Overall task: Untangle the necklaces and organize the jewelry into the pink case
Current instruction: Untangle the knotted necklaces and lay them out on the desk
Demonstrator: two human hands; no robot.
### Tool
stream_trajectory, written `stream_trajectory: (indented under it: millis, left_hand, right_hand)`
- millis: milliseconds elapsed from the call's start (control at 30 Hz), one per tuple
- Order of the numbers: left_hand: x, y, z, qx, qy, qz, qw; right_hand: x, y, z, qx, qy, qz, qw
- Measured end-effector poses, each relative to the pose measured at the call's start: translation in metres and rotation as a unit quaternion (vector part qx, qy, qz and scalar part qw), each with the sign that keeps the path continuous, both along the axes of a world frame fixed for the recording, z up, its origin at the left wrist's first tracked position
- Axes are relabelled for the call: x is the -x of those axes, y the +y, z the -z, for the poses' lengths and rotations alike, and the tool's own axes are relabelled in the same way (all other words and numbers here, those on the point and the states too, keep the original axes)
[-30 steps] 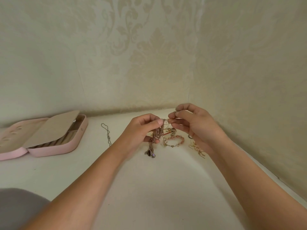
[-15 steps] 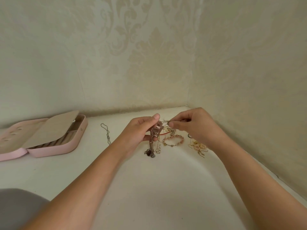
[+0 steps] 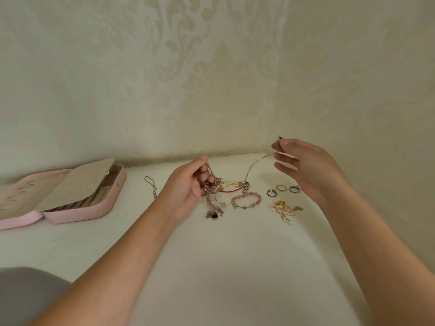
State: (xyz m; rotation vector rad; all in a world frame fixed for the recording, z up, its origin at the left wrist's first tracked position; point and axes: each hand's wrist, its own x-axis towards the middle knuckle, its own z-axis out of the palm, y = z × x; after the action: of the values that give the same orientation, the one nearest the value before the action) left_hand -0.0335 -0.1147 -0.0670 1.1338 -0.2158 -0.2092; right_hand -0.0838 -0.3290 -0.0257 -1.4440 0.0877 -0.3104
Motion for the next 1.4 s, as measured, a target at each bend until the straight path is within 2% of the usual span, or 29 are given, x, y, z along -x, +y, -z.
stream_trajectory:
  millis: [133,200,300,367,433,467,500,567,633,667,767,900,1033,1167,1400]
  left_hand:
    - [0.003,0.001,-0.004,0.004,0.038,0.013,0.999]
    - [0.003,0.001,-0.003,-0.019,0.029,0.015,0.999]
    - [0.002,-0.001,0.0,-0.053,0.002,0.022,0.998]
    - [0.001,0.0,0.002,-0.055,-0.005,0.01,0.998]
    - [-0.001,0.002,0.002,-0.048,-0.011,-0.009,0.999]
    - [-0.001,0.002,0.002,-0.043,-0.016,-0.019,0.999]
    - [-0.002,0.002,0.002,-0.035,-0.019,-0.028,0.999]
    - [-0.001,0.001,0.001,-0.019,-0.018,-0.029,0.999]
    - [0.001,0.0,0.0,-0.018,-0.02,-0.009,1.0]
    - [0.003,-0.001,-0.001,-0.025,-0.026,0.003,0.999]
    - [0.005,-0.001,-0.001,-0.034,-0.038,0.042,0.998]
    - [0.007,-0.001,0.0,-0.063,-0.044,0.09,0.993]
    - [0.006,-0.001,-0.001,-0.054,-0.048,0.11,0.991]
    - [0.007,-0.001,0.0,-0.067,-0.04,0.105,0.991]
    - [0.004,-0.001,-0.001,-0.045,-0.007,0.099,0.994]
  right_hand:
    - [0.0,0.003,-0.006,-0.224,-0.005,-0.061,0.973]
    - [0.001,0.004,-0.007,-0.214,-0.011,-0.03,0.976]
    - [0.004,0.004,-0.008,-0.075,-0.042,0.031,0.996]
    - [0.006,0.005,-0.01,-0.02,-0.063,0.045,0.997]
    - [0.007,0.003,-0.012,0.047,-0.046,0.031,0.997]
    - [0.008,0.002,-0.011,0.115,-0.016,0.014,0.993]
    - [0.008,0.002,-0.009,0.2,0.023,-0.009,0.98]
    - [0.008,0.005,-0.004,0.349,0.096,-0.06,0.93]
    - [0.01,0.013,0.002,0.423,0.125,-0.116,0.89]
    - [0.011,0.017,0.004,0.432,0.126,-0.142,0.882]
    - [0.014,0.029,0.004,0.423,0.11,-0.203,0.876]
    - [0.012,0.043,0.012,0.44,0.082,-0.231,0.864]
    - [0.01,0.045,0.015,0.38,0.02,-0.203,0.902]
    - [0.01,0.037,0.01,0.288,0.007,-0.162,0.944]
    - [0.008,0.039,0.009,0.26,0.002,-0.093,0.961]
